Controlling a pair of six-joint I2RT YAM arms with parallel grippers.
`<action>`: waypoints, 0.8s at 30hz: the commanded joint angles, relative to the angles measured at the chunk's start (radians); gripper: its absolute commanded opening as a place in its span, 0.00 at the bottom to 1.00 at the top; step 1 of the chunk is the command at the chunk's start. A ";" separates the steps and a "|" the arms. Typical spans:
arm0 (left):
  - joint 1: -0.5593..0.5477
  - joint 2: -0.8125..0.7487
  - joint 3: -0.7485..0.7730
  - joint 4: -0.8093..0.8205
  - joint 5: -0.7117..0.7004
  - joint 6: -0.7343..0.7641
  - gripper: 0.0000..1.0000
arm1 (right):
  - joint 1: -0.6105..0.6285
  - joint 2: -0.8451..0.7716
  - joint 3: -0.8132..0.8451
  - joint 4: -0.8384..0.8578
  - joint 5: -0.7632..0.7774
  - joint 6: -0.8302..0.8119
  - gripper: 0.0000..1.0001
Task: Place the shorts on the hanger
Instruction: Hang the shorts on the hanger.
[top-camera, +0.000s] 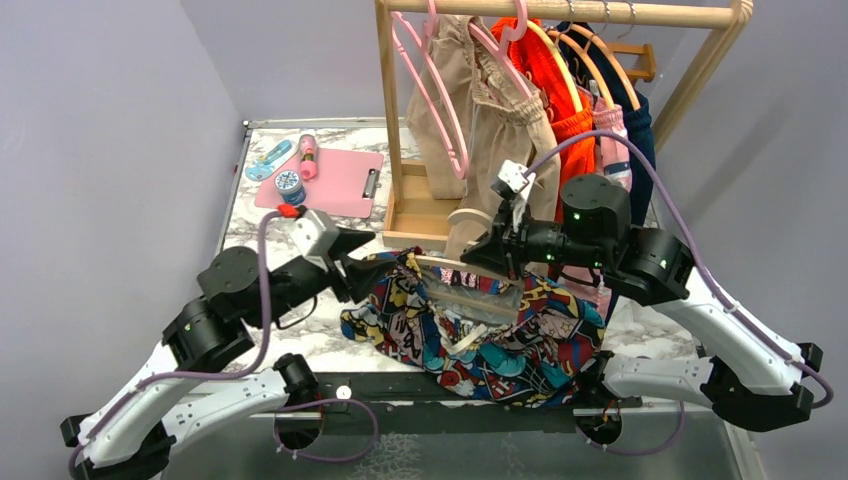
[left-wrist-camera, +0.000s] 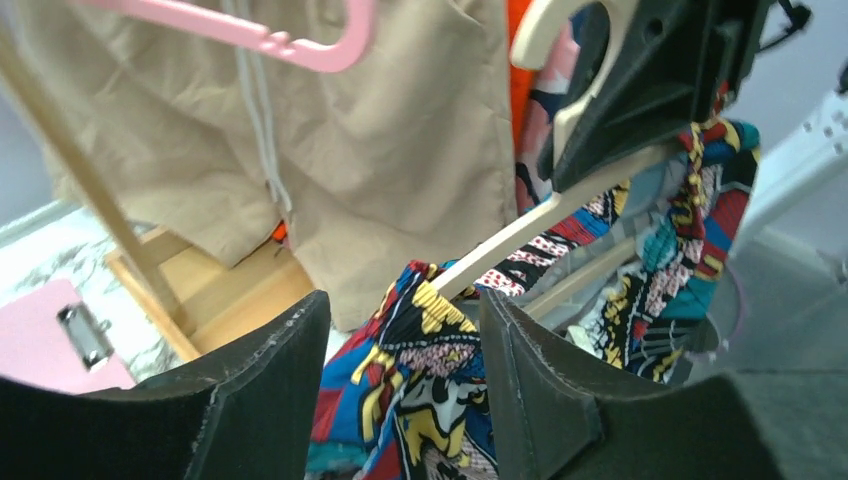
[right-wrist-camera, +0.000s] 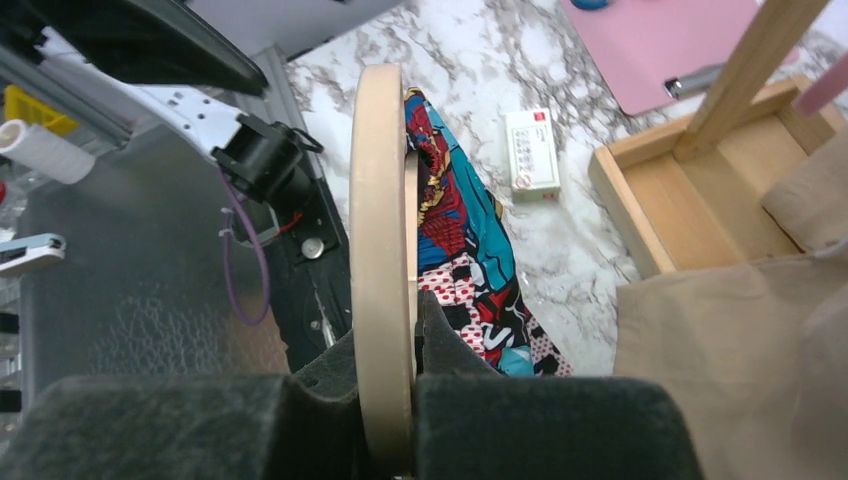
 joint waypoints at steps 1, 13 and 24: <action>-0.001 0.065 0.033 0.101 0.241 0.144 0.59 | 0.004 -0.055 -0.013 0.126 -0.137 -0.045 0.01; -0.001 0.188 0.104 0.102 0.546 0.285 0.58 | 0.004 -0.073 0.032 0.110 -0.285 -0.094 0.01; -0.001 0.281 0.161 -0.079 0.684 0.280 0.40 | 0.003 -0.078 0.057 0.113 -0.314 -0.109 0.01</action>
